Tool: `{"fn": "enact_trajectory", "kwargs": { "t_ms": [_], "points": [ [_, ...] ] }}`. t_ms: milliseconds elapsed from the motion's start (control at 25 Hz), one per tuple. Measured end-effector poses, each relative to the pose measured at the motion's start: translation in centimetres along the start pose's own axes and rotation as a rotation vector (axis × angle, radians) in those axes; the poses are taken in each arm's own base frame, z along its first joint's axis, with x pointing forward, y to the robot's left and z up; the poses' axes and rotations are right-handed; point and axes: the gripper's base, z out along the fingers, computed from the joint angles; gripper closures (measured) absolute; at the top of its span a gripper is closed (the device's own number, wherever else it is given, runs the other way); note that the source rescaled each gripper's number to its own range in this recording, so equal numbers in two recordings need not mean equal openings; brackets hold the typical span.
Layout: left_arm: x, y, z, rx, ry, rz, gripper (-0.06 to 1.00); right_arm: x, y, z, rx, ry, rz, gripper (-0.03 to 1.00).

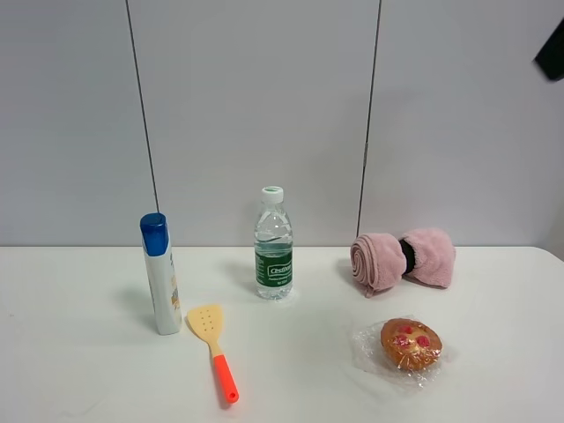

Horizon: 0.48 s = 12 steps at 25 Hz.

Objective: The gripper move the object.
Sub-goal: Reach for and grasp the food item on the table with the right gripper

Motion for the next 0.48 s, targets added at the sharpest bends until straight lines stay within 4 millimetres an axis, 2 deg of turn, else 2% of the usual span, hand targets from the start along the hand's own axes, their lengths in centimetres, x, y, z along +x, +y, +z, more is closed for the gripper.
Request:
{"fn": "enact_trajectory", "kwargs": {
  "t_ms": [160,280,400,480],
  "points": [
    [0.0,0.0,0.0,0.000,0.000,0.000,-0.06,-1.3,0.3,6.7,-0.037,0.212,0.006,-0.03],
    [0.0,0.0,0.0,0.000,0.000,0.000,-0.06,-0.8,0.7,11.9,-0.037,0.369,-0.013,-0.03],
    [0.0,0.0,0.0,0.000,0.000,0.000,-0.06,0.0,1.0,15.9,-0.017,0.470,-0.040,-0.03],
    [0.0,0.0,0.0,0.000,0.000,0.000,-0.06,0.3,1.1,17.9,-0.004,0.494,-0.047,-0.03]
  ]
}}
